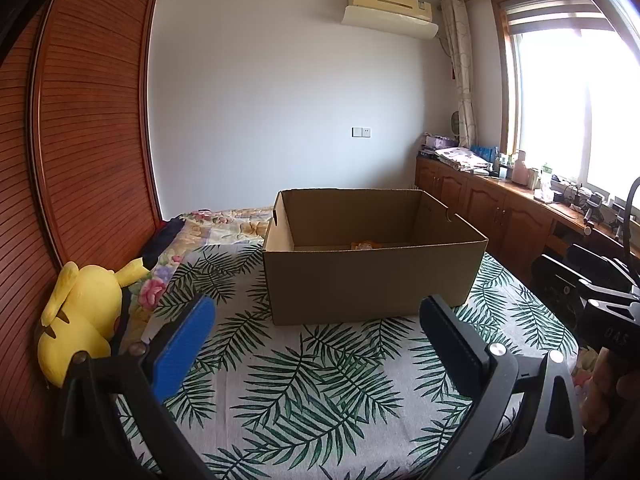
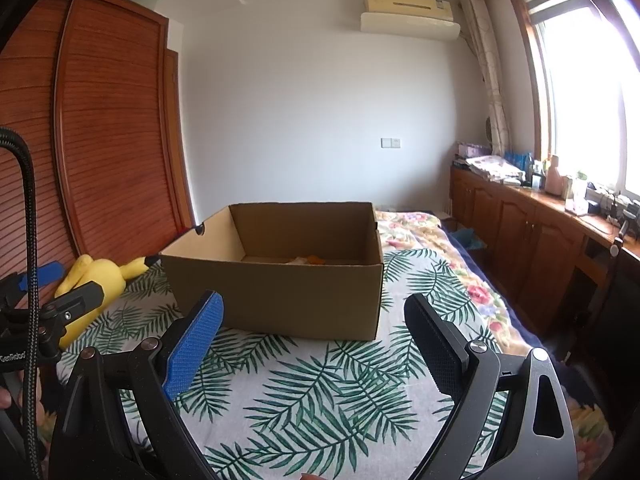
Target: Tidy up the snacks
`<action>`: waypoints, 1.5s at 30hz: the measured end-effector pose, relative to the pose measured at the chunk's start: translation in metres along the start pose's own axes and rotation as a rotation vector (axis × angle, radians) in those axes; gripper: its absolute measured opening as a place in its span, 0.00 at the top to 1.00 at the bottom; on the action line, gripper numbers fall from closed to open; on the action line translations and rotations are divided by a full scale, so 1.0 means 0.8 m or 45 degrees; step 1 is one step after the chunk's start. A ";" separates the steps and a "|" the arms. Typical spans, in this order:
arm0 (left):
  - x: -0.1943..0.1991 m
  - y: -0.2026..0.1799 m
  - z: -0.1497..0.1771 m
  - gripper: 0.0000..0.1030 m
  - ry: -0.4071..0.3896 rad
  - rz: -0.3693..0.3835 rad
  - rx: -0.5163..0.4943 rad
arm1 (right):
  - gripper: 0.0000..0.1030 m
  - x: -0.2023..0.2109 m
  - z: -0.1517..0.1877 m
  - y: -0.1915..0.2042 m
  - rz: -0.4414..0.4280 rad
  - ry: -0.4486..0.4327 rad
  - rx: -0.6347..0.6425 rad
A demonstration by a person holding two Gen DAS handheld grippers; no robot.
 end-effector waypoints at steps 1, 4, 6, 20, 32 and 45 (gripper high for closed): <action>0.000 0.000 0.000 0.00 0.000 -0.001 0.000 | 0.09 0.000 0.000 -0.001 0.001 0.000 -0.001; 0.000 0.000 0.001 0.00 0.000 -0.003 0.003 | 0.09 0.000 0.000 -0.003 0.002 -0.001 -0.002; 0.000 0.000 0.001 0.00 -0.002 -0.003 0.004 | 0.09 0.001 -0.001 -0.003 0.004 -0.003 -0.002; 0.002 0.003 0.003 0.00 0.002 0.000 0.004 | 0.09 0.000 0.001 -0.004 0.013 -0.002 0.006; 0.003 0.003 0.004 0.00 0.002 -0.005 0.004 | 0.09 0.000 0.003 -0.006 0.005 0.003 -0.007; 0.001 0.006 0.004 0.00 0.000 -0.015 0.008 | 0.09 0.000 0.003 -0.007 0.004 0.004 -0.008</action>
Point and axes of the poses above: each gripper's, at about its wrist camera, not at the fingertips, and x roughly against the way its jaws point, y to its left, z to its underside, the point moved 8 cm from there along -x, roughly the way its jaws point, and after that the axes turned 9 degrees about -z, right-handed, at the moved point
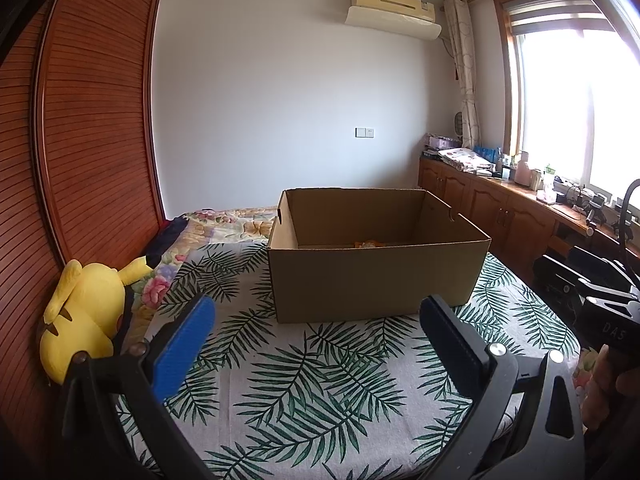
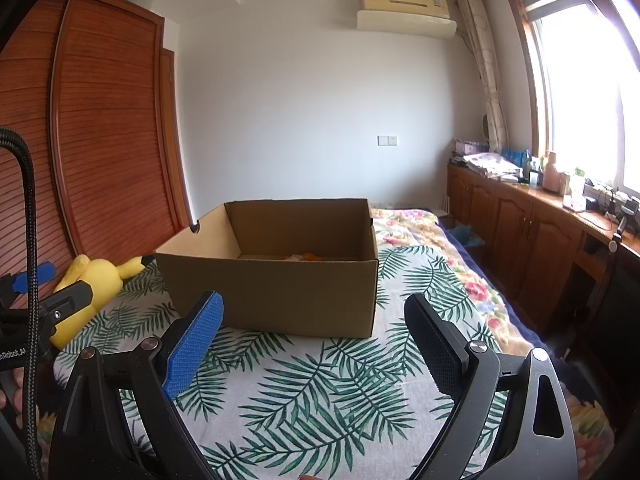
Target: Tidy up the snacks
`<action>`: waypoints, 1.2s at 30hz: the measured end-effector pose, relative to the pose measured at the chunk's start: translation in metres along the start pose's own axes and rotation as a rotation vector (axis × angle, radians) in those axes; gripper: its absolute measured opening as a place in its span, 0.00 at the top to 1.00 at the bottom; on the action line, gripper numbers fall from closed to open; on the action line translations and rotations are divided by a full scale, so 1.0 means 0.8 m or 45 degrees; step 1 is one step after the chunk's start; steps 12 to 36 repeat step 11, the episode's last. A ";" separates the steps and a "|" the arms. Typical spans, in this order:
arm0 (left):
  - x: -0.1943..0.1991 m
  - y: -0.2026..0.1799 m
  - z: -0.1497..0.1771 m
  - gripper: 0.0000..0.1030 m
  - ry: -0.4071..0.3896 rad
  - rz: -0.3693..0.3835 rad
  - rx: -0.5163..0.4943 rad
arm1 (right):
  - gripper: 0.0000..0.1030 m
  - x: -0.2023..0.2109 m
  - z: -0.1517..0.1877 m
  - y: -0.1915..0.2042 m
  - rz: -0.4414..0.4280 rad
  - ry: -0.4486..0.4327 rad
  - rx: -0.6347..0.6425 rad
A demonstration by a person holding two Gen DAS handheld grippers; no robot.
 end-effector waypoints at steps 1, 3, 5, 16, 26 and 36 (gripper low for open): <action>0.000 0.000 0.000 0.00 0.000 0.000 -0.001 | 0.09 0.000 0.000 0.000 0.000 0.000 -0.001; -0.001 0.000 0.000 0.00 0.001 0.000 -0.002 | 0.09 0.000 0.000 0.000 0.001 -0.001 0.000; -0.001 0.000 0.000 0.00 0.001 0.000 0.000 | 0.09 -0.001 0.001 -0.001 0.004 -0.001 -0.001; -0.002 0.000 0.001 0.00 0.001 0.000 0.000 | 0.09 -0.002 0.001 -0.002 0.002 -0.002 0.001; -0.002 0.000 0.001 0.00 0.001 0.000 0.000 | 0.09 -0.002 0.001 -0.002 0.002 -0.002 0.001; -0.002 0.000 0.001 0.00 0.001 0.000 0.000 | 0.09 -0.002 0.001 -0.002 0.002 -0.002 0.001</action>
Point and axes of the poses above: each gripper's, at about its wrist camera, not at the fingertips, and x roughly against the way its jaws point, y to its left, z to its underside, the point moved 8 cm from there along -x, roughly the way its jaws point, and after that the axes turned 9 degrees about -z, right-handed, at the moved point
